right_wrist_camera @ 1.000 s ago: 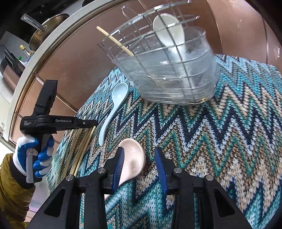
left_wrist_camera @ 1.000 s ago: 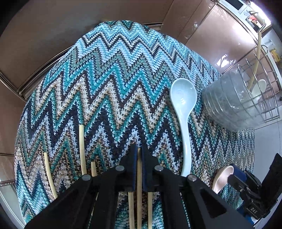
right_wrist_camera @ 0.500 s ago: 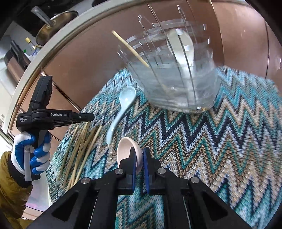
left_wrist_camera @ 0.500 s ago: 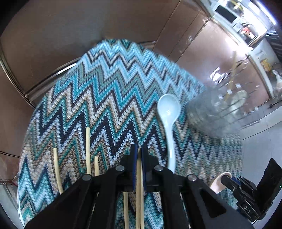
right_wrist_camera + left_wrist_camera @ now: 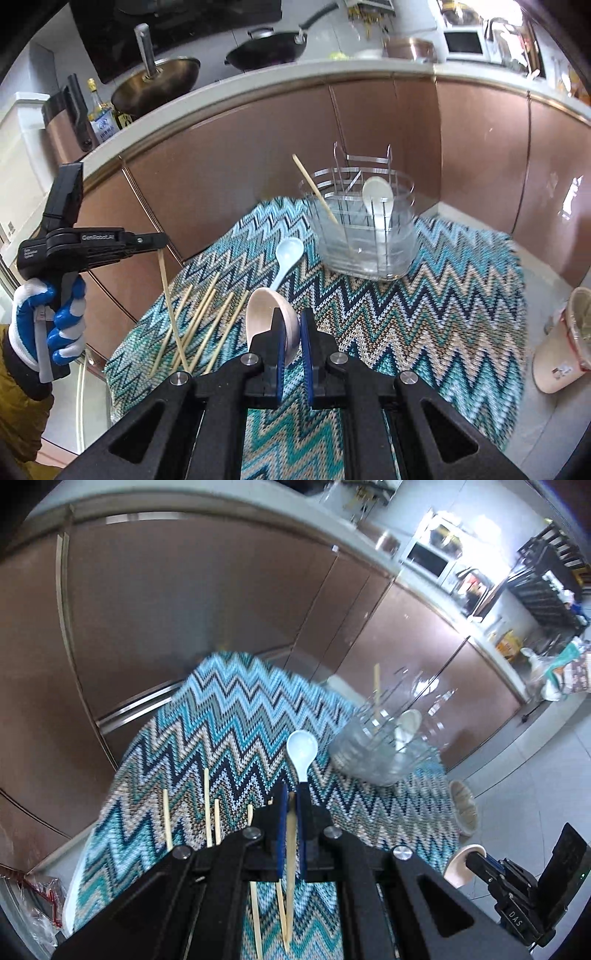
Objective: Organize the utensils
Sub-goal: 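Lift both utensils, lower them into the wire holder and open both tools, then withdraw both tools from the holder back over the remaining chopsticks, then grasp a chopstick with the left tool while the right tool grasps another chopstick, then lift both chopsticks and carry them toward the wire holder, then lower both chopsticks into the wire holder and open both tools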
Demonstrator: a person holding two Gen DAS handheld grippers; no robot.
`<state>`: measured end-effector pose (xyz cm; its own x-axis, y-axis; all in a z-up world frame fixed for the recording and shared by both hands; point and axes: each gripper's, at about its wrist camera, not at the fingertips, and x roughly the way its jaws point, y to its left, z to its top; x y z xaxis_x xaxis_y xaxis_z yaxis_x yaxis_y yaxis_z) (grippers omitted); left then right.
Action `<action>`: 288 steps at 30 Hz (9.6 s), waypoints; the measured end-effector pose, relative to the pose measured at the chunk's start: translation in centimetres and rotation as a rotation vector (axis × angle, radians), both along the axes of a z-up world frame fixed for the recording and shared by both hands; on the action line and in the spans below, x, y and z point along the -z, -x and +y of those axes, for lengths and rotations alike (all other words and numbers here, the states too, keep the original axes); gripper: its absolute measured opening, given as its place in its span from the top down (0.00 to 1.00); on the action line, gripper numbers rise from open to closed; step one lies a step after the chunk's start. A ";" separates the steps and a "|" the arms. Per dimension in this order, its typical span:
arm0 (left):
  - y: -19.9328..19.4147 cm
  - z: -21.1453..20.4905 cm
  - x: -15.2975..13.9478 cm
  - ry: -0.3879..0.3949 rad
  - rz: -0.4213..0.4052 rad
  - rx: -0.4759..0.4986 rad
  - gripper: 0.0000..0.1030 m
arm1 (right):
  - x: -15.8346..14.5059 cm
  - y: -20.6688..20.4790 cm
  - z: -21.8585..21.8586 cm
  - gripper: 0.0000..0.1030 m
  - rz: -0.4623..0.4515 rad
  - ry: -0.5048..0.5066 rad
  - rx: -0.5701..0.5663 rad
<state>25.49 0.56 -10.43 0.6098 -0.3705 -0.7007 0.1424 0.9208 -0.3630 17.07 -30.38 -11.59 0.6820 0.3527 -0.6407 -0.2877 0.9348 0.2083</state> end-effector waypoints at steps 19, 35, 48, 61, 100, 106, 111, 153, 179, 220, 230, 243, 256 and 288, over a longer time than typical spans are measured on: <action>6.9 3.6 -7.2 0.072 -0.167 -0.047 0.96 | -6.0 6.8 0.9 0.92 -0.162 0.077 0.075; -5.7 -5.6 -13.4 0.152 -0.310 0.018 0.96 | -10.1 -3.9 -3.3 0.92 -0.372 0.169 0.294; -13.6 -14.9 -11.1 0.067 -0.521 -0.043 0.96 | -6.1 -13.4 -3.5 0.92 -0.464 0.285 0.390; -14.0 -17.2 -2.9 -0.043 -0.506 -0.018 0.94 | 0.7 -15.5 -2.5 0.81 -0.391 0.278 0.362; 14.6 3.5 -11.9 -0.151 -0.625 -0.201 0.31 | -12.1 12.2 0.9 0.00 -0.643 0.102 0.378; 17.0 6.7 -12.2 -0.152 -0.604 -0.262 0.26 | -13.2 15.1 2.6 0.00 -0.703 0.127 0.382; 17.7 9.0 -12.2 -0.154 -0.574 -0.287 0.26 | -13.5 16.4 3.5 0.00 -0.741 0.121 0.363; -6.6 4.1 8.9 -0.159 0.282 -0.012 0.61 | 4.4 -6.7 10.6 0.53 0.162 0.008 -0.102; -13.2 2.1 15.0 -0.186 0.469 0.029 0.89 | 13.8 -15.9 14.6 0.85 0.475 0.061 -0.190; 1.1 3.7 0.0 -0.049 -0.035 -0.015 0.95 | 0.1 0.1 10.6 0.94 0.039 -0.043 -0.132; 5.6 1.8 -5.4 -0.003 -0.189 0.028 0.95 | -5.6 4.2 6.4 0.94 -0.140 -0.052 -0.061; -0.8 -5.7 -12.5 0.169 -0.434 0.101 0.95 | -12.7 -1.4 0.6 0.94 -0.387 -0.084 0.051; -13.5 -13.1 -8.5 0.198 -0.560 -0.075 0.95 | -8.9 -14.1 -1.0 0.94 -0.434 -0.011 0.089; -0.2 -8.6 -9.8 -0.109 -0.582 -0.188 0.37 | -8.8 -4.0 1.1 0.08 -0.445 0.072 0.221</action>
<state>25.68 -8.07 -0.60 0.9510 -0.1649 -0.2616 0.1208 0.9768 -0.1769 21.03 -29.26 -2.77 0.9480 0.1343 -0.2885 -0.1271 0.9909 0.0437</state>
